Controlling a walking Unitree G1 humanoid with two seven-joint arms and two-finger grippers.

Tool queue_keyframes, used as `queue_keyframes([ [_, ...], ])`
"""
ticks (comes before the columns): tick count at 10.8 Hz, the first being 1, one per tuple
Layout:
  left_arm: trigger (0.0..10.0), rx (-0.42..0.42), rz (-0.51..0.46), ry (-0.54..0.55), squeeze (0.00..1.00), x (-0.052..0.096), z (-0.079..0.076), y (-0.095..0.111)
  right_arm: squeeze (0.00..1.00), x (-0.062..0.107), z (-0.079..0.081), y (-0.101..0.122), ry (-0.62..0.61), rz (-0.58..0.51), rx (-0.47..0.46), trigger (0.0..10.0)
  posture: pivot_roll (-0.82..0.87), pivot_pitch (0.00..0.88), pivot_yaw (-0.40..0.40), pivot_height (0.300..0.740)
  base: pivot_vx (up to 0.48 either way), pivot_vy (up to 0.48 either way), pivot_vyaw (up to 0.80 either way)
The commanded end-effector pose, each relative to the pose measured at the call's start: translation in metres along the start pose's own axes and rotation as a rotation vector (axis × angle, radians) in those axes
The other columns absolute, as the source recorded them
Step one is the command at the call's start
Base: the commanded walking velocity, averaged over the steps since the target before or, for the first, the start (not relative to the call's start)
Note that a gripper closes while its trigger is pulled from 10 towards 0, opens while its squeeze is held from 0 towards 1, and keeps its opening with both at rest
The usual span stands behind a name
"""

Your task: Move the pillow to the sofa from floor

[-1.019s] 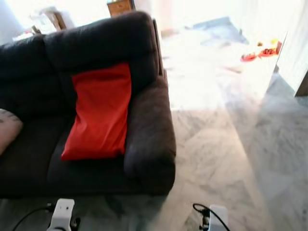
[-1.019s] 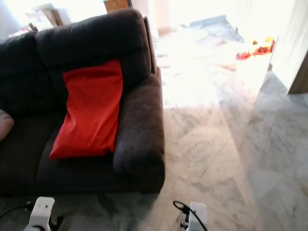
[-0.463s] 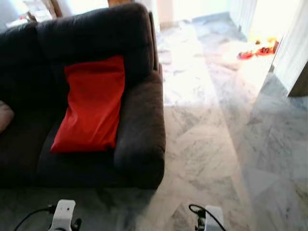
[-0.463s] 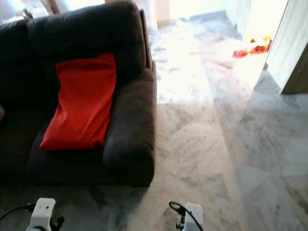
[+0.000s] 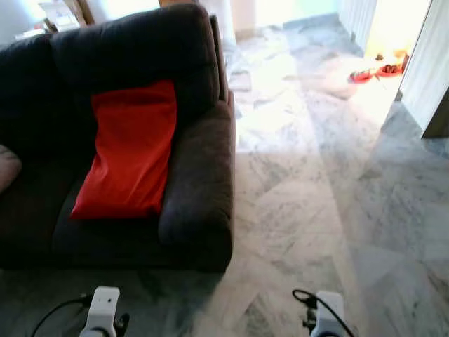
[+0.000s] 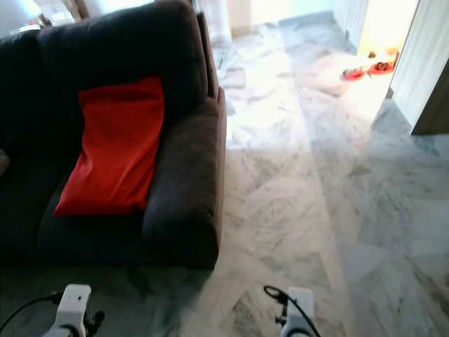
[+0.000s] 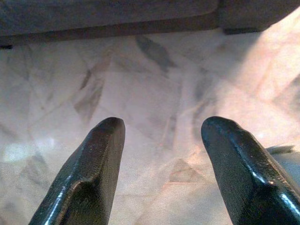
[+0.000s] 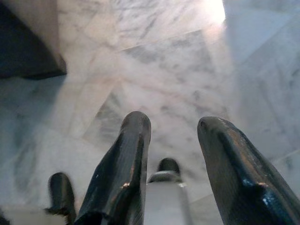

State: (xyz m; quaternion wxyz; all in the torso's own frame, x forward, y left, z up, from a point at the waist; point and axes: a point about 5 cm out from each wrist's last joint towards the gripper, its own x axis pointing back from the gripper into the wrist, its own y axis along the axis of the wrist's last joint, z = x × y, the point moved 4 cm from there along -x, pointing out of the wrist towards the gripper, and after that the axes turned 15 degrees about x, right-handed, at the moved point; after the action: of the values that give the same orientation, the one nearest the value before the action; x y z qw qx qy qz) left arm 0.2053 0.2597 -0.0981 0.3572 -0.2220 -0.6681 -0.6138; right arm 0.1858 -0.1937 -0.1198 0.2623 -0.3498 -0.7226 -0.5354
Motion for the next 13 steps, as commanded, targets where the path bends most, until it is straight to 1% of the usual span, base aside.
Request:
queue_keyframes([
  [1, 10.0, -0.001, 0.001, 0.033, 0.00, 0.001, 0.010, 0.001, 0.00, 0.002, 0.018, 0.000, 0.055, 0.011, -0.007, 10.0, -0.01, 0.000, 0.140, 0.740, 0.000, 0.000, 0.00],
  [5, 10.0, 0.006, -0.004, 0.031, 0.00, 0.000, 0.005, 0.003, 0.00, 0.000, 0.013, 0.003, 0.051, 0.003, 0.005, 10.0, -0.02, 0.000, 0.119, 0.740, 0.000, 0.000, 0.00],
  [8, 10.0, 0.033, -0.018, 0.031, 0.00, -0.002, -0.003, 0.005, 0.00, -0.003, 0.005, 0.008, 0.054, -0.011, 0.046, 10.0, -0.01, 0.000, 0.072, 0.740, 0.000, 0.000, 0.00],
  [11, 10.0, 0.052, -0.019, 0.029, 0.00, -0.003, -0.008, 0.004, 0.00, -0.004, -0.002, 0.009, 0.050, -0.014, 0.064, 10.0, 0.00, 0.000, 0.059, 0.740, 0.000, 0.000, 0.00],
  [12, 10.0, 0.052, -0.019, 0.029, 0.00, -0.003, -0.008, 0.004, 0.00, -0.004, -0.002, 0.009, 0.050, -0.014, 0.064, 10.0, 0.00, 0.000, 0.059, 0.740, 0.000, 0.000, 0.00],
  [13, 10.0, 0.054, -0.014, 0.028, 0.00, -0.003, -0.012, 0.001, 0.00, -0.005, -0.006, 0.009, 0.044, -0.012, 0.063, 10.0, 0.00, 0.000, 0.050, 0.740, 0.000, 0.000, 0.00],
])
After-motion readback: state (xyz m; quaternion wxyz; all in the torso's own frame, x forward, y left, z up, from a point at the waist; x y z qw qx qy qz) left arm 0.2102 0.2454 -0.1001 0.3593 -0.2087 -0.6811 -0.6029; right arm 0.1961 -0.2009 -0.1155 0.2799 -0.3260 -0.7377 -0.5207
